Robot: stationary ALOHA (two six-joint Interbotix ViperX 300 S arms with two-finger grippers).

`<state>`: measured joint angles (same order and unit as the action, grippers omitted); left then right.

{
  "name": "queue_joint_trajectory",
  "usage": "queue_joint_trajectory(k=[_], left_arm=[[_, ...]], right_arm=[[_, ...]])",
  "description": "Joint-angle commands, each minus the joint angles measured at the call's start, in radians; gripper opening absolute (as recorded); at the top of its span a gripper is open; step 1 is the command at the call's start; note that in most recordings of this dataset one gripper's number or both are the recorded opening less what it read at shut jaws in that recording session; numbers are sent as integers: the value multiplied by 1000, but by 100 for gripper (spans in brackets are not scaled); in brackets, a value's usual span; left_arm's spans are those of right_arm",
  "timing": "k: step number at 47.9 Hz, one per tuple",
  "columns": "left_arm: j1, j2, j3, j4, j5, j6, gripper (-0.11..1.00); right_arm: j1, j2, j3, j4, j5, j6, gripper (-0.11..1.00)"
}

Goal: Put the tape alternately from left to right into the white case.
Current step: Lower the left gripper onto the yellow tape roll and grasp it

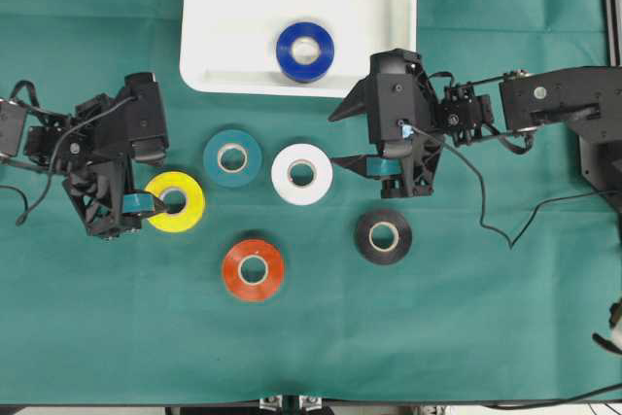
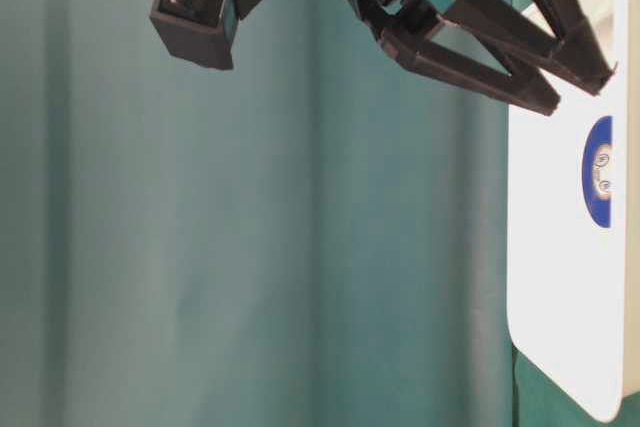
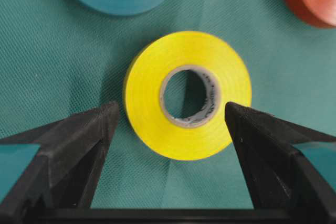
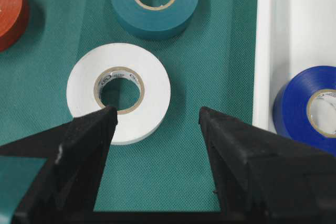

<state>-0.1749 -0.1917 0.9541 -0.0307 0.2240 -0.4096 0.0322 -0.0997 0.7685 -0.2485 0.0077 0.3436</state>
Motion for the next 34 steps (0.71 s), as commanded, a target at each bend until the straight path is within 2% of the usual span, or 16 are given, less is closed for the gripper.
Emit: queue_joint_trajectory(k=[1, 17, 34], left_arm=[[0, 11, -23, 0, -6, -2, 83], [8, 94, -55, 3, -6, 3, 83], [31, 115, -55, 6, -6, 5, 83]], right_arm=[[2, -6, -8, 0, -11, 2, 70], [2, 6, -14, 0, -12, 2, 70], [2, 8, -14, 0, -12, 2, 70]])
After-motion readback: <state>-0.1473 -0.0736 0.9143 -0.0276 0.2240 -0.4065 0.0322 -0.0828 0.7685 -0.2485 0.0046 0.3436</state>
